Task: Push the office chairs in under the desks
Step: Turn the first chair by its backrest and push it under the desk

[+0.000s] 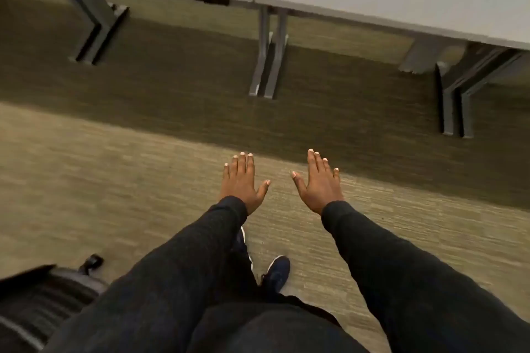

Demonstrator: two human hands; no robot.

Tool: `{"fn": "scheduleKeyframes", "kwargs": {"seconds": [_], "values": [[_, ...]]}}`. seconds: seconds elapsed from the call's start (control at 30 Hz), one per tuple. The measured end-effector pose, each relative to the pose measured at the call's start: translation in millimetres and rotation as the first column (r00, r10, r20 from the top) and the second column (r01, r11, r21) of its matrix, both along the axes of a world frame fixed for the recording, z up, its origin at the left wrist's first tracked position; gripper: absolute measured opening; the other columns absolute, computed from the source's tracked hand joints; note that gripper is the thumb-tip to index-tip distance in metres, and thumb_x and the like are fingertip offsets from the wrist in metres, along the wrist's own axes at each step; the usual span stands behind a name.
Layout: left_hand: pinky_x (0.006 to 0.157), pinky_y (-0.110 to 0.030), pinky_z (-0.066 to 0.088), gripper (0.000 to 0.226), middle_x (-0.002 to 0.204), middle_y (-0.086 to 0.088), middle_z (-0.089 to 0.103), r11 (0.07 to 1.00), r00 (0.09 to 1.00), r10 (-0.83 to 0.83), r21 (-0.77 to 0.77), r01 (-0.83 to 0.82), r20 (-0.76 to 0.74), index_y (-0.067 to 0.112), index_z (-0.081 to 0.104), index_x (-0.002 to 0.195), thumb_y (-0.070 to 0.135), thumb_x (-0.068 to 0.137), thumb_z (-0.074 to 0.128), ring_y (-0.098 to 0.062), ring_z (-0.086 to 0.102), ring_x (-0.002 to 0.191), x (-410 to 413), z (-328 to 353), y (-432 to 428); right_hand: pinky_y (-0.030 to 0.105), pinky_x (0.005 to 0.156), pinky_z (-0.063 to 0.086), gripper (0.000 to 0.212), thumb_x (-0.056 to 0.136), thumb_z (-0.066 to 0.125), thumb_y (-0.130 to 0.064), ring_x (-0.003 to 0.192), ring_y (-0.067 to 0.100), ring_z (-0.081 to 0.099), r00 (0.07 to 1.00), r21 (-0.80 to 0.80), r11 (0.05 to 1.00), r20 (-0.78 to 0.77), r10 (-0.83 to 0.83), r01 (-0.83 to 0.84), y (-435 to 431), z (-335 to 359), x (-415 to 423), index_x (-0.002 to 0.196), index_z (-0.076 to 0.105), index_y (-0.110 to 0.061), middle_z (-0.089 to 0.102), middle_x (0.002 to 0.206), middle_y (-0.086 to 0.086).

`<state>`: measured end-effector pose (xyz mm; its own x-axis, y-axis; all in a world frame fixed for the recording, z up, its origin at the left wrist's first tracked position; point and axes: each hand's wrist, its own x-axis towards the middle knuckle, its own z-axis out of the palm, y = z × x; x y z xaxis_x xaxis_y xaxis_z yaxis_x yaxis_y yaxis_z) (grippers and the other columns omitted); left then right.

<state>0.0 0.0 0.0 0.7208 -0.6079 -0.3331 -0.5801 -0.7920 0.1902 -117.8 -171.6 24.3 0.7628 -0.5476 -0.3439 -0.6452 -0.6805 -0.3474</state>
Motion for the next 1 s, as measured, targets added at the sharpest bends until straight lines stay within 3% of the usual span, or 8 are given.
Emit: {"fn": "scheduleKeyframes", "kwargs": {"seconds": [0.13, 0.37, 0.67, 0.87, 1.0], "values": [[0.122, -0.048, 0.001, 0.087, 0.166, -0.013, 0.001, 0.994, 0.995, 0.099, 0.052, -0.100, 0.018, 0.010, 0.002, 0.158, 0.066, 0.094, 0.022, -0.029, -0.001, 0.152, -19, -2, 57, 0.051, 0.124, 0.005, 0.079, 0.100, 0.029, -0.063, 0.155, 0.027, 0.005, 0.991, 0.032, 0.990, -0.022, 0.135, -0.134, 47, 2, 6, 0.161, 0.001, -0.021, 0.005, 0.169, 0.005], [0.122, -0.049, 0.003, 0.088, 0.165, -0.014, 0.006, 0.957, 0.957, 0.291, 0.010, -0.291, -0.011, 0.009, 0.004, 0.157, 0.065, 0.094, 0.027, -0.031, 0.002, 0.152, -46, 3, 157, 0.051, 0.124, 0.004, 0.079, 0.101, 0.029, -0.061, 0.155, 0.027, 0.005, 0.936, 0.062, 0.936, -0.045, 0.350, -0.347, 153, -1, 19, 0.161, 0.001, -0.019, 0.005, 0.169, 0.006], [0.122, -0.050, 0.002, 0.082, 0.164, -0.016, 0.011, 0.941, 0.948, 0.316, 0.109, -0.319, 0.050, 0.008, 0.007, 0.157, 0.056, 0.095, 0.031, -0.031, 0.004, 0.152, -75, 23, 291, 0.053, 0.124, 0.006, 0.080, 0.100, 0.030, -0.062, 0.155, 0.027, 0.009, 0.869, 0.105, 0.863, 0.022, 0.494, -0.493, 322, 0, 18, 0.162, 0.003, -0.018, 0.008, 0.169, 0.007], [0.122, -0.047, 0.001, 0.083, 0.165, -0.014, 0.007, 0.910, 0.910, 0.413, 0.058, -0.410, -0.043, 0.008, 0.006, 0.158, 0.056, 0.096, 0.035, -0.030, 0.001, 0.152, -109, 17, 350, 0.051, 0.124, 0.006, 0.079, 0.100, 0.031, -0.062, 0.155, 0.027, 0.010, 0.809, 0.089, 0.804, 0.062, 0.584, -0.587, 379, 6, 11, 0.161, 0.004, -0.019, 0.010, 0.169, 0.008], [0.122, -0.043, 0.011, 0.081, 0.164, -0.015, 0.015, 0.859, 0.852, 0.506, -0.013, -0.512, -0.131, 0.008, 0.013, 0.157, 0.059, 0.097, 0.034, -0.030, 0.010, 0.151, -148, 2, 396, 0.050, 0.124, 0.010, 0.078, 0.101, 0.031, -0.061, 0.154, 0.025, 0.012, 0.710, 0.091, 0.704, 0.086, 0.699, -0.704, 418, 16, 6, 0.161, 0.006, -0.018, 0.012, 0.169, 0.007]]}}
